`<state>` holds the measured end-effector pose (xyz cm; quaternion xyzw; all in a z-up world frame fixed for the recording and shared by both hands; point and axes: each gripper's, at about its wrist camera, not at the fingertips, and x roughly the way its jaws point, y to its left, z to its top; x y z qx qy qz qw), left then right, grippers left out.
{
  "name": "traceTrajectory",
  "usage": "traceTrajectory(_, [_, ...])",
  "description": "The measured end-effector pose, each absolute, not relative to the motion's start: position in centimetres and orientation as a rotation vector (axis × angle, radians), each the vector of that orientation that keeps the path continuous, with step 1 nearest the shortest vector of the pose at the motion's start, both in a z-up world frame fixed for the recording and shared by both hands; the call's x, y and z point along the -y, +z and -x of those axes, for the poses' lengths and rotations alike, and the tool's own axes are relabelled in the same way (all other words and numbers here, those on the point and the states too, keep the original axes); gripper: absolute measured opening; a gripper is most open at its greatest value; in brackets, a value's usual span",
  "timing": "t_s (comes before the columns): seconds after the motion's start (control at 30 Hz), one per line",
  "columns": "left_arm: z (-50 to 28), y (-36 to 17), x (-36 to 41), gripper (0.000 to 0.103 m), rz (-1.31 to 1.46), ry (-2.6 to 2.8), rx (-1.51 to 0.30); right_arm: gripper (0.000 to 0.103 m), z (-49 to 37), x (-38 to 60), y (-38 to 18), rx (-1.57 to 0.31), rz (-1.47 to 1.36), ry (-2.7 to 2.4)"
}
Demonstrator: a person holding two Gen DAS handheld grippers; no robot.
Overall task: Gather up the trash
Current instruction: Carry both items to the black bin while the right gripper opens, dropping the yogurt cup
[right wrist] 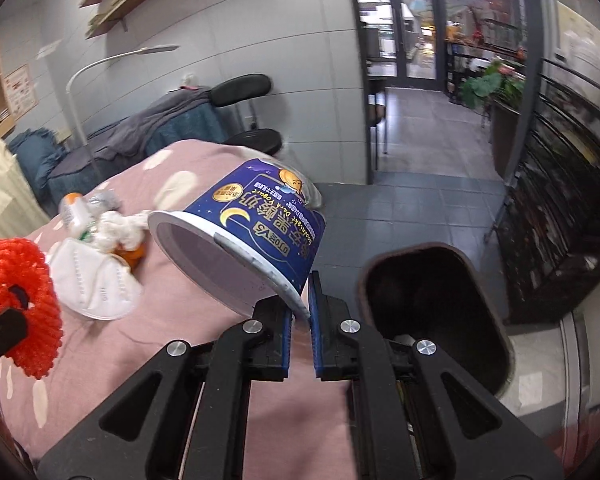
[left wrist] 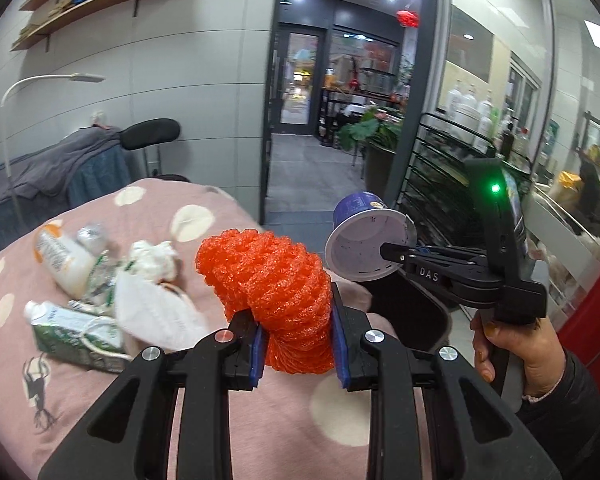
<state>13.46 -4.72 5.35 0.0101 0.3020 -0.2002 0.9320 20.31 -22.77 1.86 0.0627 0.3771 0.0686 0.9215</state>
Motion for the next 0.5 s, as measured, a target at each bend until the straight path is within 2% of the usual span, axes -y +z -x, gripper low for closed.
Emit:
traceTrajectory(0.27, [-14.4,4.4,8.5,0.026,-0.059,-0.499,-0.647,0.009,-21.0,29.3,-3.0,-0.867,-0.19,-0.024])
traceTrajectory(0.5, [-14.8,3.7,11.0,0.026,-0.089,-0.542,-0.675,0.009,-23.6,32.9,-9.9,-0.997,-0.238,-0.105])
